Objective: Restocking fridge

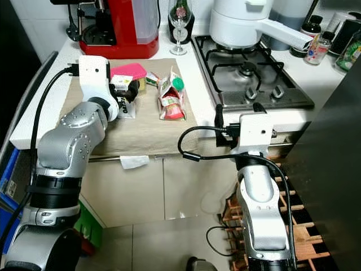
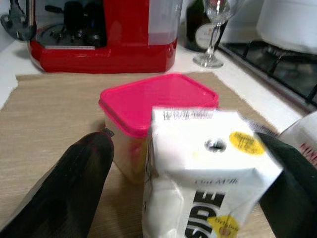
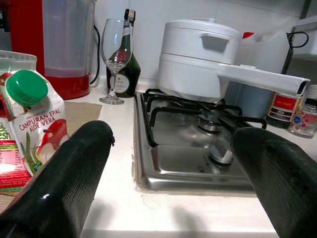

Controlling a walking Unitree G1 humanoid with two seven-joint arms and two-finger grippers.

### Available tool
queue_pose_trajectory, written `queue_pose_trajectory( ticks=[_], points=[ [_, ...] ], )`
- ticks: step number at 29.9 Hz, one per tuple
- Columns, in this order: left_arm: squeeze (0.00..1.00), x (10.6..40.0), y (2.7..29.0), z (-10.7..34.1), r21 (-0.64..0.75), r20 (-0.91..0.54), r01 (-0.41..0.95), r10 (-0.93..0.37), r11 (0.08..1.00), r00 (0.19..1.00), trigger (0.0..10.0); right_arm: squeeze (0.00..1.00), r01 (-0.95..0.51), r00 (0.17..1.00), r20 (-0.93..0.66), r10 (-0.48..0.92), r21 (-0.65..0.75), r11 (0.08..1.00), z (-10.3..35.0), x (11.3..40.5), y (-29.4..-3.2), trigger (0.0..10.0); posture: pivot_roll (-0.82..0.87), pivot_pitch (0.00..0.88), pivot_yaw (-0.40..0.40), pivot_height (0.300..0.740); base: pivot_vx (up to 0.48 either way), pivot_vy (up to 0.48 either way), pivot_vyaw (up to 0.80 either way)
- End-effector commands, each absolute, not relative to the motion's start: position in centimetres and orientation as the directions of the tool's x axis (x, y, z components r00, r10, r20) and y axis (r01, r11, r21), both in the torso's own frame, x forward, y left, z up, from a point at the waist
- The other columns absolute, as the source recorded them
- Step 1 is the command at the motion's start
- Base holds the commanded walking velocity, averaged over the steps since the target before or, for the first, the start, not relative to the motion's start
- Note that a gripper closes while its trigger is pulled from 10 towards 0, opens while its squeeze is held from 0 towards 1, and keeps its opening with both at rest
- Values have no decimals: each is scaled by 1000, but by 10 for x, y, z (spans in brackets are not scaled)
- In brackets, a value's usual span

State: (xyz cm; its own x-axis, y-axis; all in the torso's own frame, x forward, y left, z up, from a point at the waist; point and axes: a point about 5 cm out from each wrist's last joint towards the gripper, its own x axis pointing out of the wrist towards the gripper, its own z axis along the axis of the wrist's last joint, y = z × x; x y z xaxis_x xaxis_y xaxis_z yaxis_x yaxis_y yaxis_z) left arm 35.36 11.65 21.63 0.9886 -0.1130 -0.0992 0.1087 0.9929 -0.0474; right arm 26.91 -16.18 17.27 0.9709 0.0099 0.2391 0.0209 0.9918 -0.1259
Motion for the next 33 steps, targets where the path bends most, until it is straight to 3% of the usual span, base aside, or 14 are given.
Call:
queue_pose_trajectory(
  ticks=[1,13,14,16,17,33],
  points=[
    [0,354,115,207,-40,-123,113,-117,993,986,10000,145,23,969,246,7,-120,992,173,271,-164,10000,-103,0,-1,740,0,0,0],
    [0,360,107,192,-43,-142,126,-131,991,981,10000,141,26,969,245,6,-127,992,174,269,-165,10000,-118,13,-3,740,0,0,0],
    [0,360,108,190,-43,-144,124,-129,991,981,5098,141,27,970,244,5,-128,991,174,269,-165,10000,-122,18,-3,740,0,0,0],
    [0,361,108,189,-40,-144,120,-125,992,982,5098,141,27,970,244,5,-129,991,174,269,-165,10000,-122,18,-3,740,0,0,0],
    [0,362,108,188,-40,-143,118,-122,992,982,0,145,28,970,244,5,-130,991,174,268,-166,10000,-125,20,-3,740,0,0,0],
    [0,364,110,195,-73,-39,122,-125,990,991,0,141,21,972,234,12,-140,990,173,272,-165,10000,-121,27,-11,740,0,0,0]
  ],
)
